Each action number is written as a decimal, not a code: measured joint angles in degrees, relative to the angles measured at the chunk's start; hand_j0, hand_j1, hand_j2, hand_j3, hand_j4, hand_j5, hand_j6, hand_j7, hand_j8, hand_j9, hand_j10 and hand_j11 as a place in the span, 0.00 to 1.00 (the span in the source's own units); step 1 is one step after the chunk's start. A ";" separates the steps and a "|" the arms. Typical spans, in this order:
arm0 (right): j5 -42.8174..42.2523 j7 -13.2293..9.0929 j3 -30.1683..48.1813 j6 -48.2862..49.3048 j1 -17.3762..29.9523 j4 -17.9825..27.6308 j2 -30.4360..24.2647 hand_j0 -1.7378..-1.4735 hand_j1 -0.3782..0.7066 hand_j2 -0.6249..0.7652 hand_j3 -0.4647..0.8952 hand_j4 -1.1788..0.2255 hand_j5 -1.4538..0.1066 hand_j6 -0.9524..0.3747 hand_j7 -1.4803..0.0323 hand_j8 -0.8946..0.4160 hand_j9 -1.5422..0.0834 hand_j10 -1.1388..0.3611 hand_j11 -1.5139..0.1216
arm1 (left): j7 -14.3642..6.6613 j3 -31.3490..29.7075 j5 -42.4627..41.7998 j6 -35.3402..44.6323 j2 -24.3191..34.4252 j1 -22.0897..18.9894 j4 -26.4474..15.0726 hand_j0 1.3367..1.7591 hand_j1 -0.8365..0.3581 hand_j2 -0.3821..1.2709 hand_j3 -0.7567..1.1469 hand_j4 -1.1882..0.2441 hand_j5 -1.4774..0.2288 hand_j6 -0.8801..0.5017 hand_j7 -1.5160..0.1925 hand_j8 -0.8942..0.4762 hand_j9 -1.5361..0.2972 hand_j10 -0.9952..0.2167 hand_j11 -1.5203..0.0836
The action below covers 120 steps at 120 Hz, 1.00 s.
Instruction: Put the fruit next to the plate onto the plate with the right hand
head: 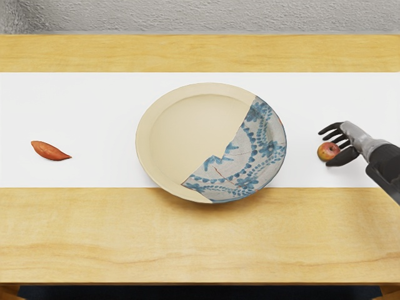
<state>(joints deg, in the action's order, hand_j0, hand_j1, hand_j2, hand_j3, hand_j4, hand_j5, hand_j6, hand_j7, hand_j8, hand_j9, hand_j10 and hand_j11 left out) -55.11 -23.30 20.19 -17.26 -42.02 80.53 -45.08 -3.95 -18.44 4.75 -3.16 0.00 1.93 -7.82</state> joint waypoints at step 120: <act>0.55 1.79 0.22 1.66 0.38 -1.00 -0.44 0.34 0.50 0.56 0.34 0.27 0.25 0.33 0.29 0.36 0.28 0.30 0.27 | 0.00 0.01 0.00 0.00 0.00 0.00 0.00 0.76 0.75 0.26 0.40 0.66 0.68 0.46 0.70 0.47 0.66 0.62 0.75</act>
<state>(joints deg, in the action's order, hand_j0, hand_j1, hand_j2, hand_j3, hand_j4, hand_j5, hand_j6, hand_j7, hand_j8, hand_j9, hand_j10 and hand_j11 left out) -54.56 -21.50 20.40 -15.60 -41.64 79.52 -45.52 -3.95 -18.43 4.76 -3.16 0.00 1.93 -7.82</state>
